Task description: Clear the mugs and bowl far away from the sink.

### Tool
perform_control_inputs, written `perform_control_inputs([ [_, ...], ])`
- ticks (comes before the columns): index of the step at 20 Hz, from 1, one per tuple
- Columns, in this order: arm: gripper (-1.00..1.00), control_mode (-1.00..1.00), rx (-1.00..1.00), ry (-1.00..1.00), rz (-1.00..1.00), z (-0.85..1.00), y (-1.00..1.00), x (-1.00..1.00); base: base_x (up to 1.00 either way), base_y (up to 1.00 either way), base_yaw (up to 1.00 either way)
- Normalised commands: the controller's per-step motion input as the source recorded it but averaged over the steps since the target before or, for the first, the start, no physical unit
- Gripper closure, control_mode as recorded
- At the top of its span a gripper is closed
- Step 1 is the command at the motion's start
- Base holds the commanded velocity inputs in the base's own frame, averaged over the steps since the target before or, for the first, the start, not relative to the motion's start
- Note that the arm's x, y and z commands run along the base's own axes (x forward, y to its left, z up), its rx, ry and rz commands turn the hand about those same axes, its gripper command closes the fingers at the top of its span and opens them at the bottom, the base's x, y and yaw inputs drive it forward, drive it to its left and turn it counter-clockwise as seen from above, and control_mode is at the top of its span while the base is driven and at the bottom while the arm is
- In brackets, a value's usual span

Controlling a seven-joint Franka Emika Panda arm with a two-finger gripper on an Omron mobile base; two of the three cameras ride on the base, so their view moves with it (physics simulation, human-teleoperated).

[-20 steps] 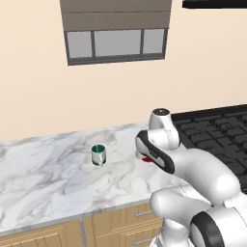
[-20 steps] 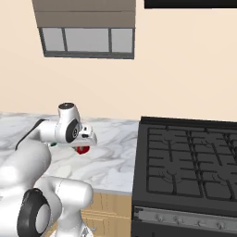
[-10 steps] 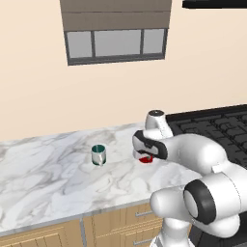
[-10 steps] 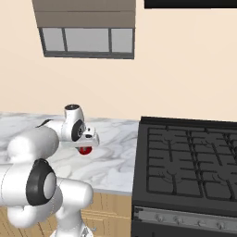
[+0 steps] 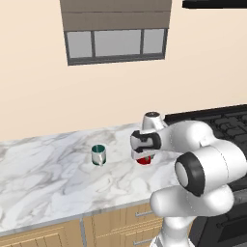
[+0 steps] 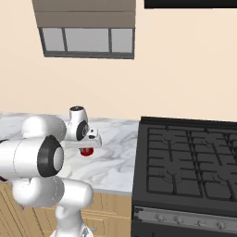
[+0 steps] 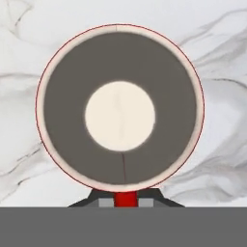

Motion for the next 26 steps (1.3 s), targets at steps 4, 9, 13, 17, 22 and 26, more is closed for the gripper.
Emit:
perform_control_inputs([
  [4, 1.00, -1.00, 0.00, 0.03, 0.00, -0.32, 0.00, 0.18, 0.00, 0.00, 0.00],
  [9, -1.00, -1.00, 0.00, 0.04, -0.01, -0.36, 0.11, 0.19, 0.00, 0.00, 0.00],
  [13, -1.00, -1.00, 0.00, 0.03, -0.02, -0.18, 0.13, 0.16, 0.00, 0.00, 0.00],
  [17, -1.00, -1.00, 0.00, 0.00, -0.03, 0.00, 0.00, 0.00, 0.00, 0.00, 0.00],
  [22, -1.00, -1.00, 0.00, 0.03, -0.08, 0.02, 0.00, 0.00, 0.00, 0.00, 0.00],
  [26, -1.00, -1.00, 0.00, -0.01, -0.11, 0.25, 0.00, 0.00, 0.00, 0.00, 0.00],
])
